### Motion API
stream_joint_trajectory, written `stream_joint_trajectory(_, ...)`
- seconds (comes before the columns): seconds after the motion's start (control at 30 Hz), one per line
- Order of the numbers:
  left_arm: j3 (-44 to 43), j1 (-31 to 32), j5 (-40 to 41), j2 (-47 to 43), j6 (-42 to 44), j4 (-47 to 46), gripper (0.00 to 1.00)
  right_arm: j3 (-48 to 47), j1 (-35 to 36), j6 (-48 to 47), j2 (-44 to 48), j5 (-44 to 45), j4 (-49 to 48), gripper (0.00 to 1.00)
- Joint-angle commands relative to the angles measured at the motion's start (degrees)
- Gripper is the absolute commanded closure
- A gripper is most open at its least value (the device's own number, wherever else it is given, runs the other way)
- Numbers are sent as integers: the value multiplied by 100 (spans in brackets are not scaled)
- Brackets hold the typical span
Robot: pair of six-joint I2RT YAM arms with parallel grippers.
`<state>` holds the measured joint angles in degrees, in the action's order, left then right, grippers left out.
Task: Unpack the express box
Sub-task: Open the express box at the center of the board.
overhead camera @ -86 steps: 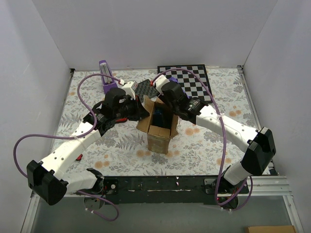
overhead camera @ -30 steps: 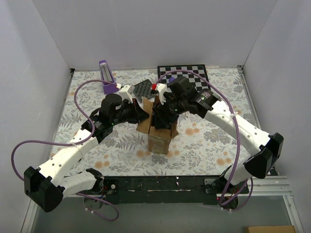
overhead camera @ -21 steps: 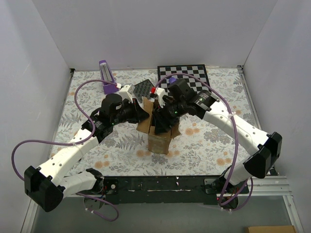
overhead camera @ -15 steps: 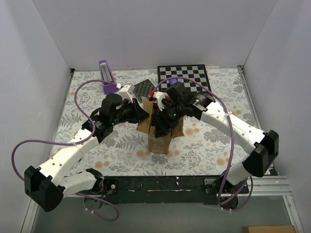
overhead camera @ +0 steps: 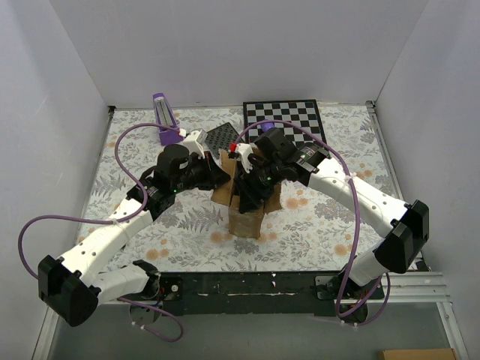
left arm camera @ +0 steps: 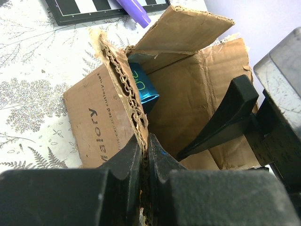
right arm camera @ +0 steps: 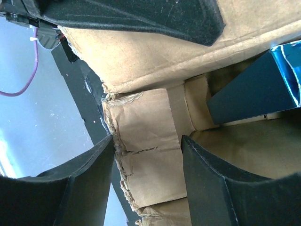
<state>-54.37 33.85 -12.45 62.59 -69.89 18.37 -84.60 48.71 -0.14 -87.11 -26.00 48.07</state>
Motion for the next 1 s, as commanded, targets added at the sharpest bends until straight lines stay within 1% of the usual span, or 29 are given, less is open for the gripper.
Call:
stream_joint_trajectory(0.0,76,26,304,228,133,668,100,-189,25,155,221,-537,-35,54)
stream_joint_trajectory(0.17,58,26,375,210,81,677,100,-232,25,322,422,-669,-149,54)
stream_joint_trajectory(0.27,49,26,375,228,37,668,100,-285,25,410,493,-748,-176,52)
stream_joint_trajectory(0.5,14,26,375,245,-25,677,100,-286,25,489,599,-880,-184,43)
stream_joint_trajectory(0.63,-3,26,410,263,-42,677,100,-233,25,524,643,-933,-219,41)
stream_joint_trajectory(0.73,-21,26,427,306,-86,685,100,-224,25,576,669,-1012,-281,41)
stream_joint_trajectory(0.97,-91,26,436,386,-192,703,100,-180,130,708,678,-1179,-395,54)
